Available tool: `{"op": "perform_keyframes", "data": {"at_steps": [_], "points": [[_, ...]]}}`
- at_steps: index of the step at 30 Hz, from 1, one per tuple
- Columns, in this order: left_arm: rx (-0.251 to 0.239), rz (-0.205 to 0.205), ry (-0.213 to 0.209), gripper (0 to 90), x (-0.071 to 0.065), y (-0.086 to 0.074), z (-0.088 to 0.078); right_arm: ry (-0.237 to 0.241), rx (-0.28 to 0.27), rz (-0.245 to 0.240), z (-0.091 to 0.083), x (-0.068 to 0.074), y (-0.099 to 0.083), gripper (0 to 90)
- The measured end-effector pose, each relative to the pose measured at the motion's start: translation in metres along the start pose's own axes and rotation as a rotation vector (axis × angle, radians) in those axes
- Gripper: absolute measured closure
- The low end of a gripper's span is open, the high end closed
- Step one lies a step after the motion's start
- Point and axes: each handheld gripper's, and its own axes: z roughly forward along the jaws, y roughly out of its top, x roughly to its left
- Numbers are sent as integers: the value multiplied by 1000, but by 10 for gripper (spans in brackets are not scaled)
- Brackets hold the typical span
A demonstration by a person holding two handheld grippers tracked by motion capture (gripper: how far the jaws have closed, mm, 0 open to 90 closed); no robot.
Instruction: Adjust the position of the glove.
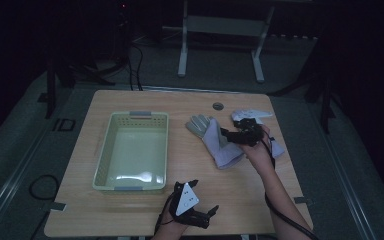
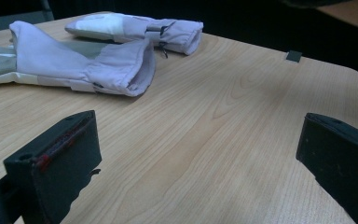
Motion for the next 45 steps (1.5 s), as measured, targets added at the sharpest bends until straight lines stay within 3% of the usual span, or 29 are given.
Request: {"op": "perform_keyframes", "data": {"at_steps": [6,9,16,18,23,26,33,36,39,45], "points": [[2,-2,0,0,1,0,0,5,45,0,27,1,-4,391],[3,-3,1,0,0,0,0,1,74,25,38,1,-10,411],[0,-8,-1,0,1,0,0,-36,128,32,65,-2,-19,401],[0,-11,-5,0,1,0,0,-69,130,36,72,-2,-23,413],[0,-9,-7,0,1,0,0,-57,175,89,86,-6,-34,419],[0,-8,-6,0,1,0,0,-49,206,96,88,-7,-33,430],[0,-9,-6,0,1,0,0,-34,293,24,93,0,-24,644],[0,-11,-7,0,1,0,0,-21,294,37,92,-1,-23,747],[0,-11,-8,0,1,0,0,-13,271,104,88,-4,-23,810],[-6,-10,-11,0,1,0,0,8,204,229,71,-1,-19,825]]}}
